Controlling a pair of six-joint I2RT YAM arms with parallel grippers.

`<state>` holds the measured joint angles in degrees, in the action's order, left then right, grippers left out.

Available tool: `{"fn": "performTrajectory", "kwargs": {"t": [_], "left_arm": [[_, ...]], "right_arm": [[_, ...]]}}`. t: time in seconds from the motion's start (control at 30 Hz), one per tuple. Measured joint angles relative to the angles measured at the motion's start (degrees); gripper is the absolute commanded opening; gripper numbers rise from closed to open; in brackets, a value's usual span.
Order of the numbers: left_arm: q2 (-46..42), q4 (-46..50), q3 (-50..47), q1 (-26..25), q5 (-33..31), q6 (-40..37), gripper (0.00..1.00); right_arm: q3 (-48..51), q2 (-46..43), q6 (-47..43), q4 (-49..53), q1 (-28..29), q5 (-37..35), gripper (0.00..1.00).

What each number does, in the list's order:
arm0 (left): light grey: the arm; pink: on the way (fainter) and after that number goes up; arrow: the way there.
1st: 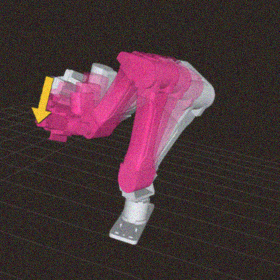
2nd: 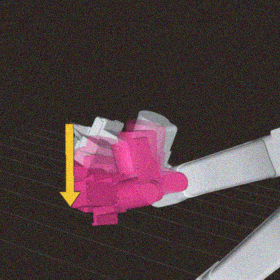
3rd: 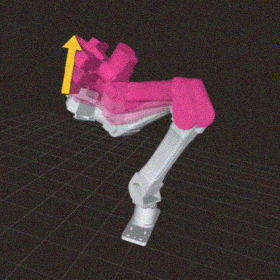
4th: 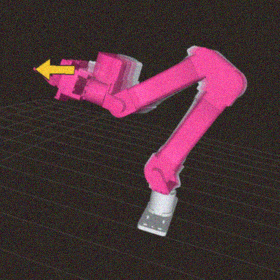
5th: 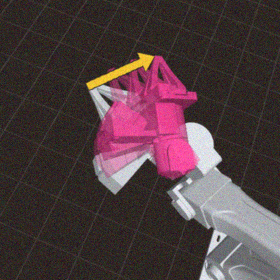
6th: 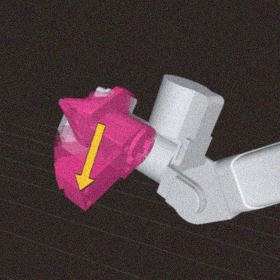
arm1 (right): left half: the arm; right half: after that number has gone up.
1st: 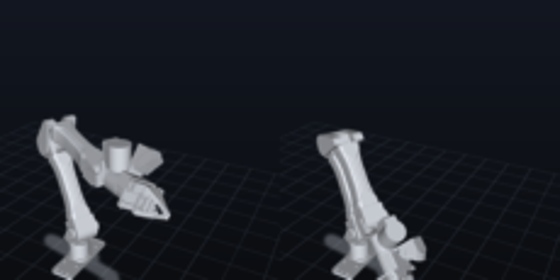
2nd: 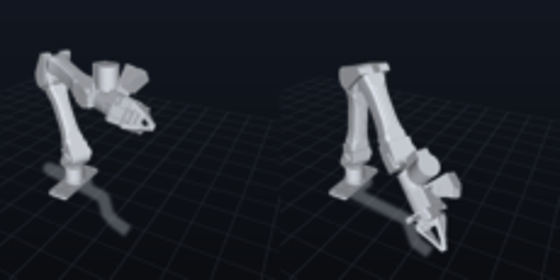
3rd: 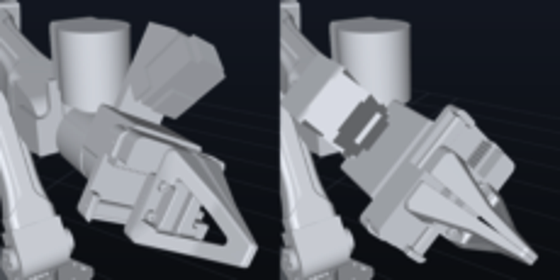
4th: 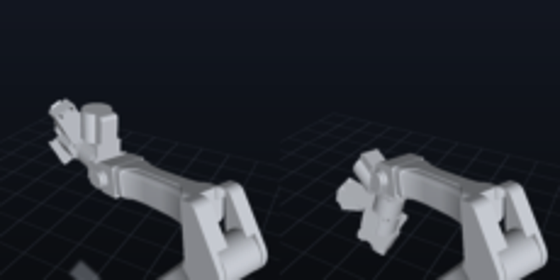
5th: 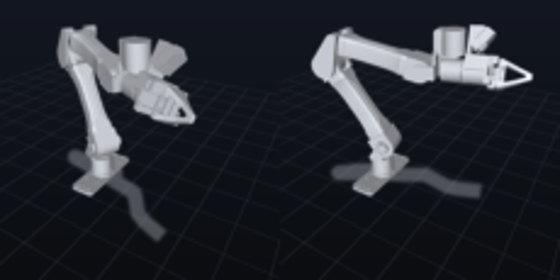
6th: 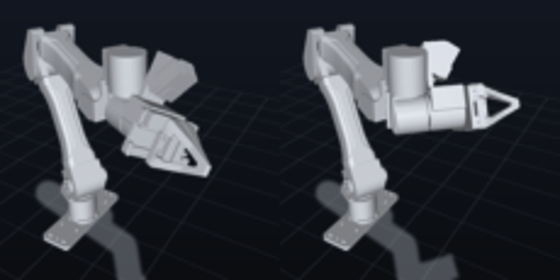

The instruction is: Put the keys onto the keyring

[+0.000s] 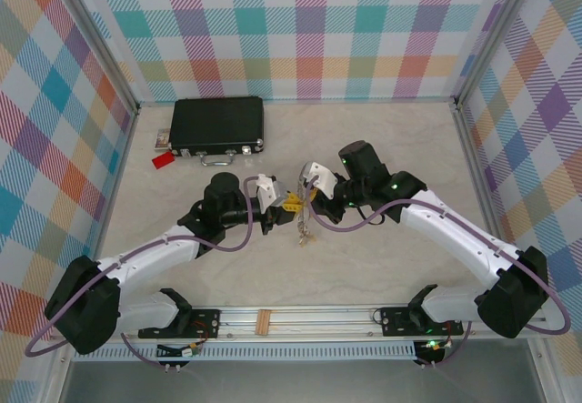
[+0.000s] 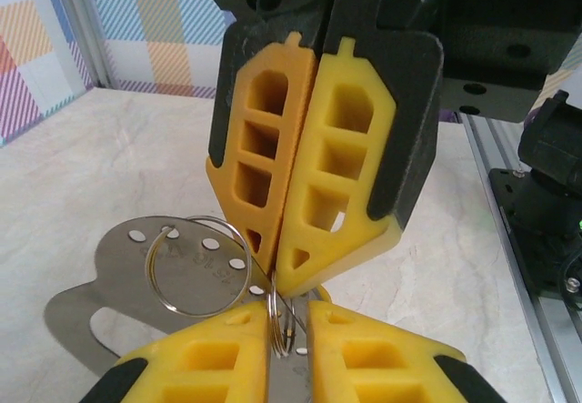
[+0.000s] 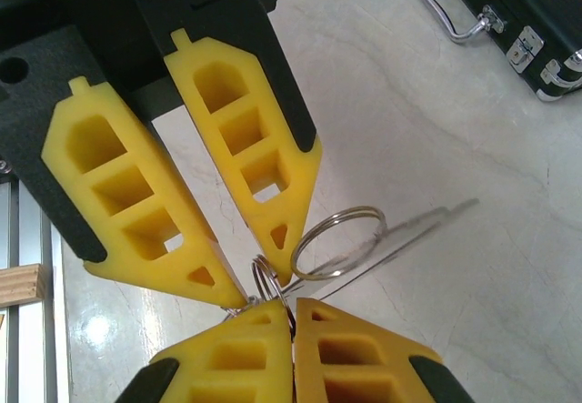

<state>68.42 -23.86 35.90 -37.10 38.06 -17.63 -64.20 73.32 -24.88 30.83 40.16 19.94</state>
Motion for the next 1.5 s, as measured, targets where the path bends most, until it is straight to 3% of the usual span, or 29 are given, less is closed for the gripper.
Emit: {"fn": "performTrajectory", "kwargs": {"t": [0.17,0.23,0.33,0.37,0.43,0.57,0.73,0.9,1.17,1.5], "left_arm": [[0.0,-0.5,0.0,0.0,0.0,0.3,0.11],[0.3,-0.5,0.0,0.0,0.0,0.4,0.0],[1.1,-1.1,0.0,0.1,0.4,0.8,0.0],[1.4,-1.5,0.0,0.1,0.5,0.9,0.0],[1.6,-1.9,0.0,0.1,0.6,1.1,0.0],[1.6,-5.0,-0.7,0.1,0.6,2.6,0.0],[2.1,-14.8,-4.5,0.0,-0.6,7.0,0.0],[4.5,-26.4,-6.8,0.0,-2.8,12.1,0.0],[8.4,-42.2,-7.5,-0.3,-6.9,18.6,0.0],[8.9,-47.4,-7.1,-1.0,-8.8,22.3,0.0]], "right_arm": [[0.0,0.0,0.0,0.1,0.0,0.0,0.07],[0.0,0.0,0.0,0.3,0.2,0.0,0.07],[0.0,0.0,0.0,0.7,0.3,-0.5,0.07],[0.0,0.0,0.0,0.7,0.3,-0.5,0.1],[0.0,0.0,0.0,0.7,0.3,-0.7,0.24],[0.4,-0.9,1.4,-0.8,0.3,-2.7,0.34],[4.4,-6.9,3.7,-5.6,0.4,-6.3,0.38],[9.2,-14.7,5.3,-11.6,0.4,-9.5,0.38],[12.5,-16.3,6.3,-18.2,0.4,-9.6,0.37],[12.5,-12.7,6.0,-22.9,2.2,-10.6,0.38]]}}
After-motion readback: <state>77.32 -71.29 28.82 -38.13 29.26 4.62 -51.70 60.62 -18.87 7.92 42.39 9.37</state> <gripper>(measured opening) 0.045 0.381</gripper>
